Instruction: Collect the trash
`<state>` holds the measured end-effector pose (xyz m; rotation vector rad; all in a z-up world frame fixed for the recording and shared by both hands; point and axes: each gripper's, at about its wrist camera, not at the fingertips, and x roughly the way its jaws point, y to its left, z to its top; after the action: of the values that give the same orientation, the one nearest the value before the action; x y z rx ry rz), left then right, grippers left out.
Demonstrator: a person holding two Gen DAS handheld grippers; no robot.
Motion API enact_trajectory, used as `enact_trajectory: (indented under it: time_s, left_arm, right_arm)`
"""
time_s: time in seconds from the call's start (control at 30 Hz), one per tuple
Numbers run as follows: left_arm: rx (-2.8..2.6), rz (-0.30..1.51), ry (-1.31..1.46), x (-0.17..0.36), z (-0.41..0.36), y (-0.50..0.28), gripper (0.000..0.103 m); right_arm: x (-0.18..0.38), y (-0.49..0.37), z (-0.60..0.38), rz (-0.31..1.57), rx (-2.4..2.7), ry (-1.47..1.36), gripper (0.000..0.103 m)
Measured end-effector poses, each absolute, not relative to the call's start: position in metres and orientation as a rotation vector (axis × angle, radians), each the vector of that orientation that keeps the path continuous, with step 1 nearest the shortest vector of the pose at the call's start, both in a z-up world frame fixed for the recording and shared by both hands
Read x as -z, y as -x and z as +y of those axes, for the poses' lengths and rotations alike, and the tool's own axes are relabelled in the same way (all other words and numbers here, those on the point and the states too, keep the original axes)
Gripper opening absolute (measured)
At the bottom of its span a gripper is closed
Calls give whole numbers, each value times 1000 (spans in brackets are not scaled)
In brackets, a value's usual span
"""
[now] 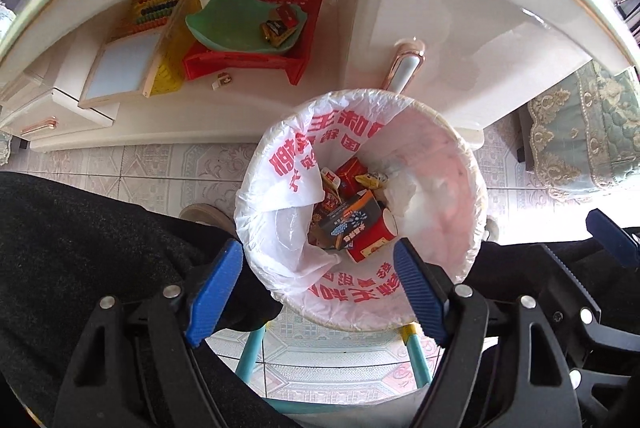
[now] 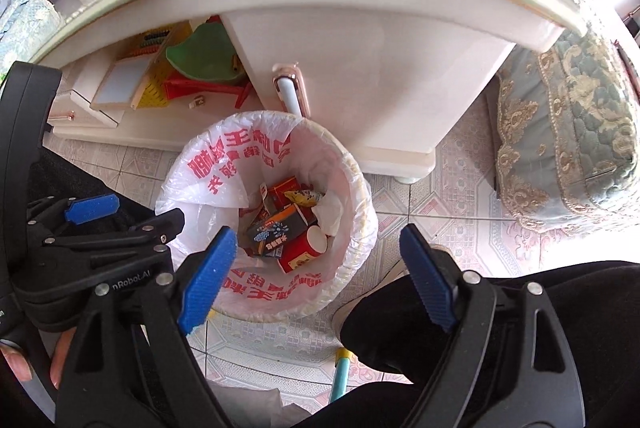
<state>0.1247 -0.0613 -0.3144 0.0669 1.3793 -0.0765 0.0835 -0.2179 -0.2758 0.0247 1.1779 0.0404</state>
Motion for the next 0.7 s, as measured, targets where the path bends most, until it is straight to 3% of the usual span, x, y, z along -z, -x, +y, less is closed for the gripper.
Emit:
enact_trajectory:
  time_s: [0.5,0.7]
  left_arm:
    - [59,906,9,129,-54,-94,86]
    - [35,743,-21,63,-56,-72,91]
  right_arm:
    - [97,-28,-218,651,108,67,97]
    - [46,-7,-221,512,141,57,97]
